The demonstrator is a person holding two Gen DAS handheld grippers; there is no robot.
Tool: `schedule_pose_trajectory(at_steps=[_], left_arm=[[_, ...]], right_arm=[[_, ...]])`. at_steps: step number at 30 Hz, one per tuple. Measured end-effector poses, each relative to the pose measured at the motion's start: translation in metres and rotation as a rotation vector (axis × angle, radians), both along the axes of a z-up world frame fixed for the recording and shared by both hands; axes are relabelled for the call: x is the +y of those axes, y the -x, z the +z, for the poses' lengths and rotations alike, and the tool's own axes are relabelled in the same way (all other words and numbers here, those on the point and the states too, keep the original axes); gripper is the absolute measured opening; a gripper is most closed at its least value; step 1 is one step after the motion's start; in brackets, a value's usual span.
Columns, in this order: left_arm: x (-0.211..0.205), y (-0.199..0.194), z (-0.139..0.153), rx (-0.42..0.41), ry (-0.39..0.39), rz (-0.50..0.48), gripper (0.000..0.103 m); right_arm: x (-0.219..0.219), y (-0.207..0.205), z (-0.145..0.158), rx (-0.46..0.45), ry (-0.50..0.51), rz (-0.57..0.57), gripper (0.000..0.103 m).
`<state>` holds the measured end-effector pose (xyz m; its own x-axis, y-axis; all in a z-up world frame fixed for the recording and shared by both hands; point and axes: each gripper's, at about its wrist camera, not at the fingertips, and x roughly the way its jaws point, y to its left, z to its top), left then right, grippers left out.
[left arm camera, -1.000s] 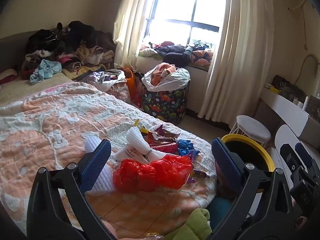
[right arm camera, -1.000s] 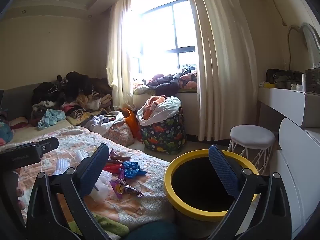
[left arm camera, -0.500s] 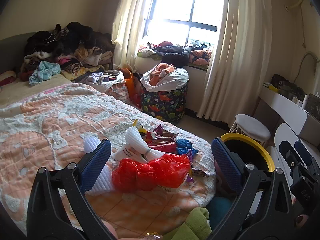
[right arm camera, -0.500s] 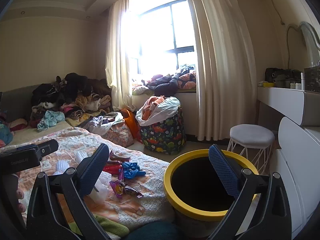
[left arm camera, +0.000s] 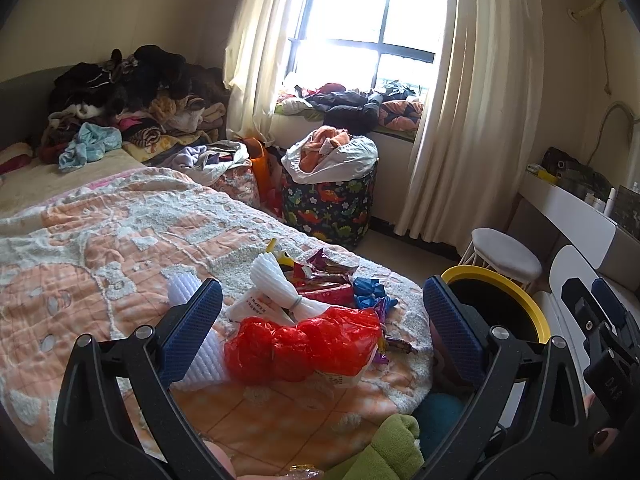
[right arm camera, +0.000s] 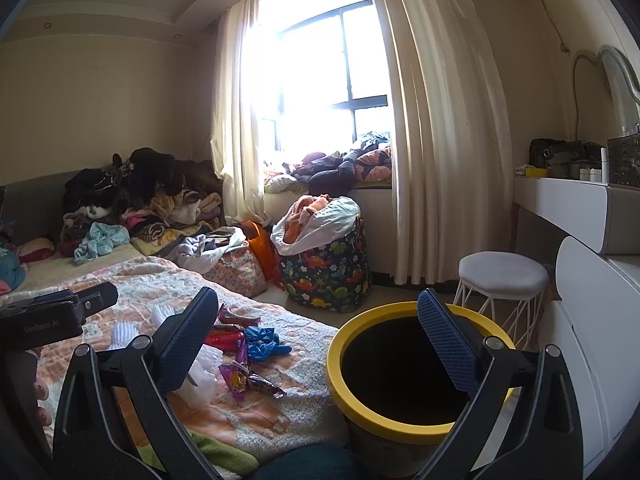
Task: Collect trash
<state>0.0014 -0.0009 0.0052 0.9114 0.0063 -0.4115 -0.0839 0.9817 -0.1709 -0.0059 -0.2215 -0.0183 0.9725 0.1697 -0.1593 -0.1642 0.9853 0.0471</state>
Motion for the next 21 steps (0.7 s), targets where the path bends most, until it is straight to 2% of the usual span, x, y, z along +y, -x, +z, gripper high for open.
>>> schedule_pose_trajectory(at_steps=[21], left_arm=[[-0.0027,0.0010,0.0022,0.001,-0.003,-0.003,0.092]], right_arm=[[0.0006,0.0000,-0.0009,0.000,-0.004,0.003,0.097]])
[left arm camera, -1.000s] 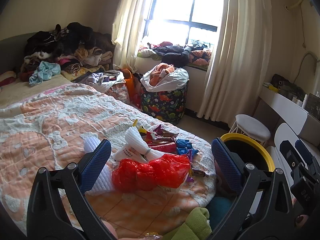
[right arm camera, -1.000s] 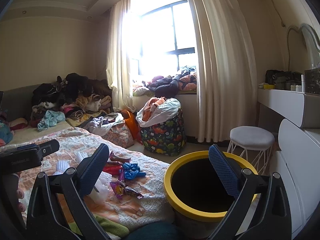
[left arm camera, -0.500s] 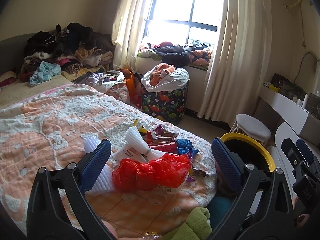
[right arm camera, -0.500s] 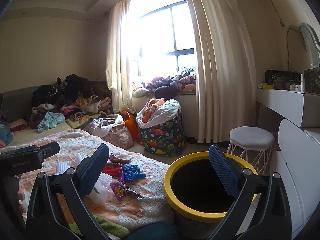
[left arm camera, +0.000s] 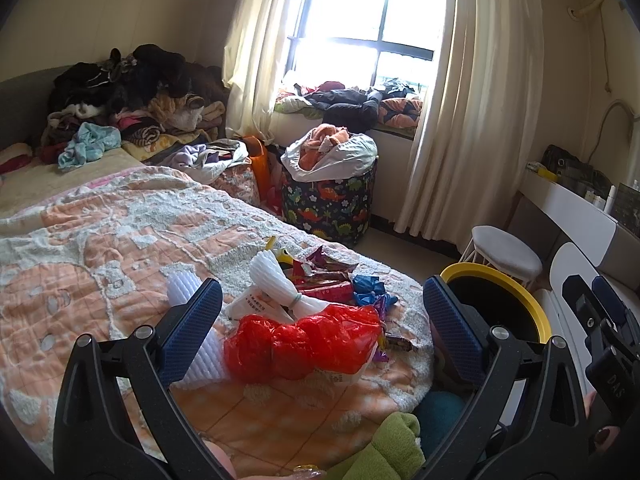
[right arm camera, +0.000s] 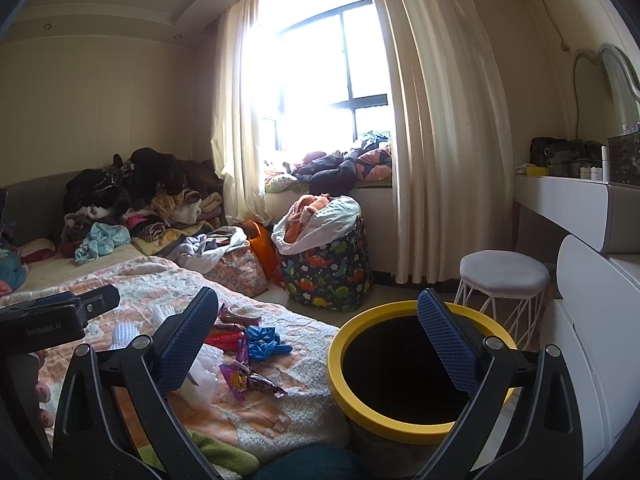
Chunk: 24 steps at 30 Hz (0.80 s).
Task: Collect trash
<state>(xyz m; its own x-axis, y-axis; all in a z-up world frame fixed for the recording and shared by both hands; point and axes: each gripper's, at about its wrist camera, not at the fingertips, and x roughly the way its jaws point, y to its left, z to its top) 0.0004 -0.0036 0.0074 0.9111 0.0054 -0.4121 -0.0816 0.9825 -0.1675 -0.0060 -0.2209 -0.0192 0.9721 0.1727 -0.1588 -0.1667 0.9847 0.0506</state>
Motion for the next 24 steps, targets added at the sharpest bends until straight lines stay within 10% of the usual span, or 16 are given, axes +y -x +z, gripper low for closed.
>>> schedule_pose_trajectory(at_steps=[24], left_arm=[[0.053,-0.001,-0.013,0.046,0.052,0.136,0.092]], right_arm=[[0.048,-0.019,-0.004,0.100,0.042,0.192,0.097]])
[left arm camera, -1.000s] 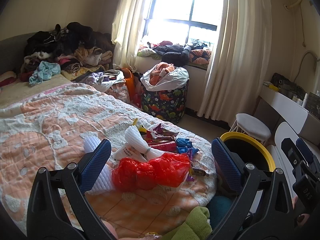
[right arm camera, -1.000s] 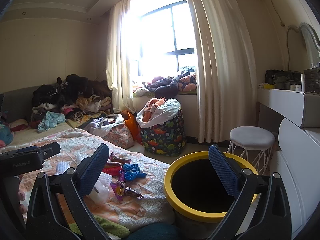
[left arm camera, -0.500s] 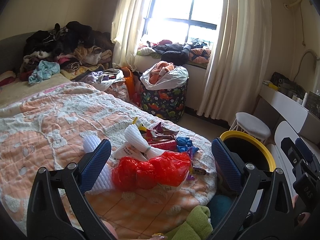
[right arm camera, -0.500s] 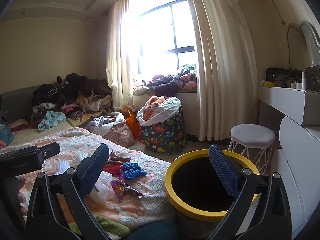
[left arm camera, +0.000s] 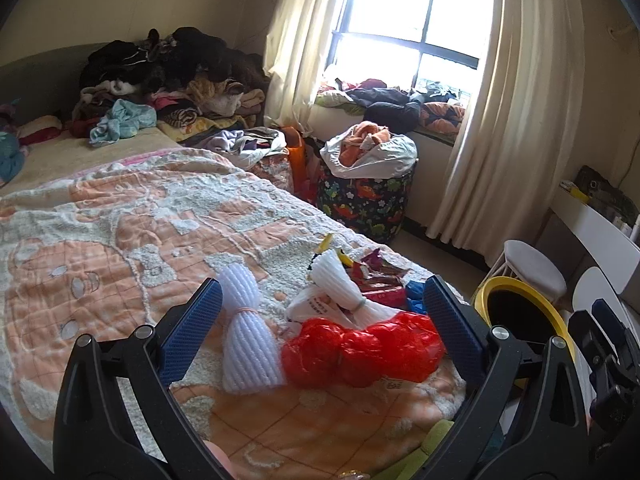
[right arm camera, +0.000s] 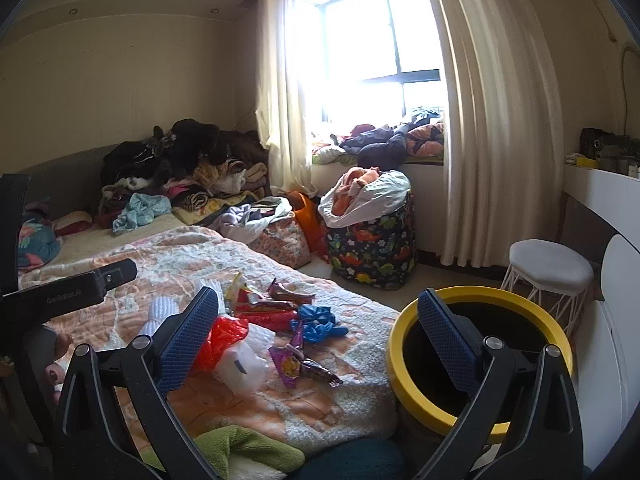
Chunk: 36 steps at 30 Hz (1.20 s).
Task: Collect trash
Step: 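Grasp the white mesh foam bundle with the left tool while the right tool grasps the red plastic bag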
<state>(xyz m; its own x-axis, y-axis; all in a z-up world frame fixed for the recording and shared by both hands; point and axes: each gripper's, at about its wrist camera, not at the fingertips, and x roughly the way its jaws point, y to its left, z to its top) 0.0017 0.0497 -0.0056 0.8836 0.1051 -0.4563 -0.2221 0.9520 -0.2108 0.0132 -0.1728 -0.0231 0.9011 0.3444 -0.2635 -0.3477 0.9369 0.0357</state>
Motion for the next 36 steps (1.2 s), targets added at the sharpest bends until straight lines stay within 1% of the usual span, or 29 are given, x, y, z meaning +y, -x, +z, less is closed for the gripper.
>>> schedule_pose_trajectory(at_steps=[10,13,15,18,23,25,27,28,29,30,31,32,33,34,36], left_arm=[[0.043,-0.002,-0.009,0.035,0.030,0.108,0.092],[0.059,-0.004,-0.016,0.037,0.046,0.115,0.092],[0.066,-0.008,-0.022,0.056,0.056,0.124,0.092],[0.073,-0.017,-0.032,0.091,0.073,0.105,0.092],[0.080,-0.034,-0.049,0.127,0.146,0.045,0.092],[0.082,-0.040,-0.056,0.142,0.162,0.043,0.092],[0.084,-0.047,-0.065,0.167,0.172,0.038,0.092],[0.084,-0.049,-0.069,0.183,0.177,0.038,0.092],[0.085,-0.053,-0.074,0.198,0.188,0.036,0.092],[0.086,-0.055,-0.079,0.214,0.203,0.032,0.092],[0.087,-0.057,-0.083,0.227,0.218,0.030,0.092],[0.088,-0.057,-0.087,0.238,0.230,0.030,0.091],[0.088,-0.058,-0.091,0.246,0.237,0.025,0.087],[0.087,-0.057,-0.093,0.251,0.242,0.017,0.084],[0.086,-0.056,-0.096,0.253,0.250,0.006,0.080]], right_arm=[[0.046,-0.013,0.001,0.052,0.059,0.172,0.097],[0.060,-0.018,-0.001,0.071,0.082,0.228,0.097],[0.068,-0.023,-0.003,0.092,0.094,0.257,0.097],[0.077,-0.032,-0.006,0.127,0.108,0.295,0.097],[0.087,-0.052,-0.016,0.195,0.150,0.319,0.096],[0.092,-0.062,-0.021,0.228,0.170,0.329,0.090],[0.095,-0.071,-0.027,0.278,0.180,0.343,0.074],[0.097,-0.076,-0.030,0.307,0.178,0.351,0.071],[0.098,-0.080,-0.033,0.333,0.177,0.359,0.064],[0.100,-0.083,-0.036,0.353,0.177,0.369,0.056],[0.102,-0.084,-0.038,0.364,0.183,0.378,0.051],[0.104,-0.085,-0.040,0.369,0.192,0.383,0.042],[0.105,-0.084,-0.041,0.367,0.196,0.391,0.033],[0.106,-0.083,-0.041,0.361,0.199,0.397,0.030],[0.106,-0.081,-0.040,0.351,0.204,0.401,0.016]])
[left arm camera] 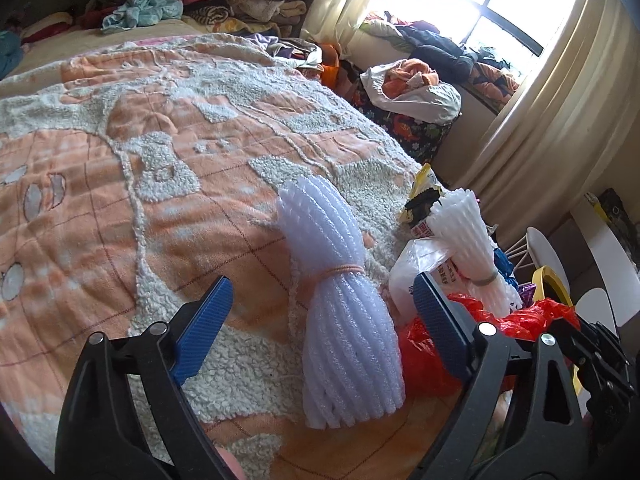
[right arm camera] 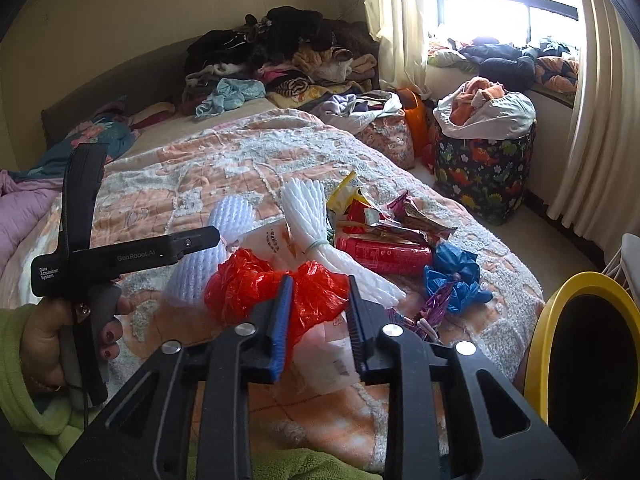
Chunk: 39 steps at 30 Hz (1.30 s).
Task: Collect trash
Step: 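Grasp the white mesh foam bundle with the left tool while the right tool grasps the red plastic bag, then carry the mesh bundle and red bag with both tools over the yellow-rimmed bin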
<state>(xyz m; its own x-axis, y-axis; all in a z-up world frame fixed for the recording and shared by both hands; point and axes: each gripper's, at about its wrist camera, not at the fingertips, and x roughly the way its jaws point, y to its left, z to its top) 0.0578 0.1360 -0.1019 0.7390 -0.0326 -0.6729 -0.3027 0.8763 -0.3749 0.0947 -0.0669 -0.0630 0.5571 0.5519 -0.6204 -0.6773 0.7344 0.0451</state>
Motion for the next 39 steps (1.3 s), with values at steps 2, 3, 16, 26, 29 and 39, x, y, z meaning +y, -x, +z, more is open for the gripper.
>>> schedule_pose_trajectory(at_steps=[2,3,16,26,29,39], left_arm=[[-0.002,-0.001,-0.002,0.003,0.010,-0.018,0.074],[-0.004,-0.002,-0.003,0.007,0.011,-0.025,0.071],[-0.013,0.015,0.026,-0.053,0.000,-0.042,0.028],[-0.057,0.005,0.077,-0.172,-0.045,-0.166,0.028],[-0.077,-0.001,0.087,-0.197,-0.053,-0.227,0.028],[-0.138,-0.015,0.094,-0.223,-0.059,-0.377,0.028]], right_arm=[[0.000,0.002,0.002,-0.008,-0.007,0.011,0.010],[0.000,0.002,0.003,-0.015,-0.010,0.011,0.009],[-0.025,0.024,0.048,-0.130,-0.179,0.032,0.006],[-0.078,0.027,0.083,-0.237,-0.272,-0.091,0.005],[-0.097,0.025,0.087,-0.252,-0.289,-0.137,0.005],[-0.157,0.018,0.086,-0.268,-0.323,-0.291,0.005]])
